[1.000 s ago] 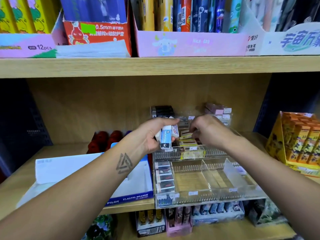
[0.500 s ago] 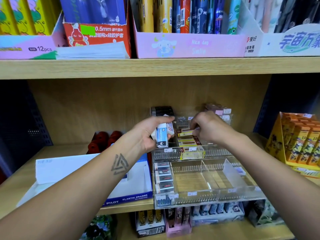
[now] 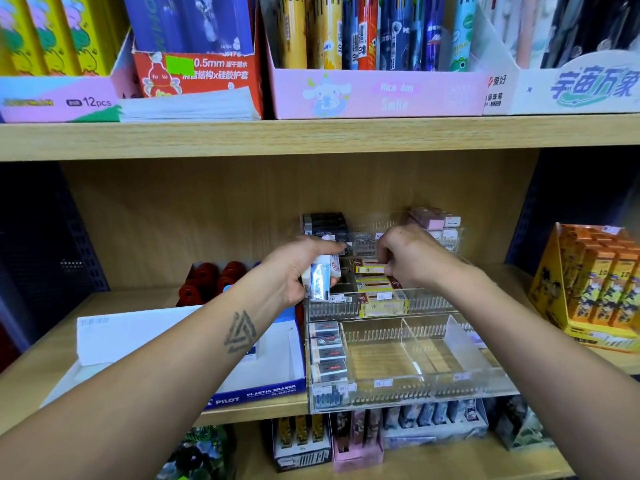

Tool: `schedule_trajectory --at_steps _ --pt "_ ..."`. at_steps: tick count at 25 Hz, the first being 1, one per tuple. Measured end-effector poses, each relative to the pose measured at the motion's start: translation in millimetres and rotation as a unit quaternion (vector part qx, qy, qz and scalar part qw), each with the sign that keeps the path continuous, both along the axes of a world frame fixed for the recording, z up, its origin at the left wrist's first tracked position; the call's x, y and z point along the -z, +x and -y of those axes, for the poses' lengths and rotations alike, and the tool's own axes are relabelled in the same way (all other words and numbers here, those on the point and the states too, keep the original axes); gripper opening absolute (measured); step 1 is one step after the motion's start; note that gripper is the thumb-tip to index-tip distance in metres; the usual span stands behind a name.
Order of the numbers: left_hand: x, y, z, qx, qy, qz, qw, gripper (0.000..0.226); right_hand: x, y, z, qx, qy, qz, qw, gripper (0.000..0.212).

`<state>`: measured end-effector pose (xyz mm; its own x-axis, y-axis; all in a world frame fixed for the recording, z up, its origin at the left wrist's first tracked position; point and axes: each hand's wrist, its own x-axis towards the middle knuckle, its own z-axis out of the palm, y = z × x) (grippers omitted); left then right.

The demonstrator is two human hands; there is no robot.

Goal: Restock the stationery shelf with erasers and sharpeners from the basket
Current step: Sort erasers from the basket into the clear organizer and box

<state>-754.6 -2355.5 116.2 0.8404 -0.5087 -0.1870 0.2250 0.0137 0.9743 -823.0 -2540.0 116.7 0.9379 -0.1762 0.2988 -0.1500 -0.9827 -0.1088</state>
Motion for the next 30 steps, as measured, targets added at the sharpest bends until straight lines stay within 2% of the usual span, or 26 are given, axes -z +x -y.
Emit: schedule_trajectory --at_steps 5,8,11,14,21,22,23,24,26,27,28,30 --pt "0.2 -1.8 -1.2 -0.003 -0.004 0.015 1.0 0.032 3.6 2.4 3.8 -0.016 -0.015 -0.057 0.998 0.044" --pt "1.1 -0.6 0.1 -0.004 -0.007 0.021 1.0 0.036 6.9 8.6 -1.0 0.002 -0.051 -0.068 0.996 0.038" --pt "0.9 -1.5 0.2 0.002 -0.003 0.022 1.0 0.029 11.2 13.7 -1.9 0.015 -0.074 -0.027 0.997 0.027" --pt "0.5 -1.5 -0.9 0.013 0.001 0.024 1.0 0.023 12.1 8.6 -4.8 0.039 -0.099 -0.028 0.994 0.017" --pt "0.2 -0.9 -3.6 0.052 0.002 0.018 0.999 0.019 9.3 7.9 -14.5 0.077 -0.054 -0.04 0.995 0.02" --pt "-0.4 -0.2 -5.0 0.062 0.001 0.016 0.998 0.022 6.1 6.3 -14.9 0.063 -0.022 -0.041 0.997 0.021" --pt "-1.6 0.1 -6.2 0.072 0.0 0.015 0.997 0.024 1.2 4.0 -16.0 0.034 0.053 -0.026 0.998 0.024" --pt "-2.5 0.6 -6.8 0.084 0.0 0.015 0.996 0.023 -4.8 0.3 -18.7 -0.008 0.177 -0.002 0.984 0.032" --pt "-6.2 -3.4 -5.5 0.101 -0.014 0.006 0.995 0.017 -13.9 -10.9 -30.8 -0.113 0.445 0.018 0.888 0.052" --pt "-8.9 -6.1 -3.8 0.107 -0.033 -0.01 0.994 0.014 -15.0 -15.9 -37.2 -0.149 0.504 0.007 0.851 0.062" --pt "-11.4 -8.5 -2.1 0.11 -0.056 -0.03 0.992 0.012 -13.0 -18.5 -42.3 -0.172 0.516 -0.005 0.839 0.07" --pt "-14.8 -11.7 1.4 0.107 -0.083 -0.054 0.989 0.013 -5.9 -19.5 -47.0 -0.183 0.51 0.009 0.841 0.074"
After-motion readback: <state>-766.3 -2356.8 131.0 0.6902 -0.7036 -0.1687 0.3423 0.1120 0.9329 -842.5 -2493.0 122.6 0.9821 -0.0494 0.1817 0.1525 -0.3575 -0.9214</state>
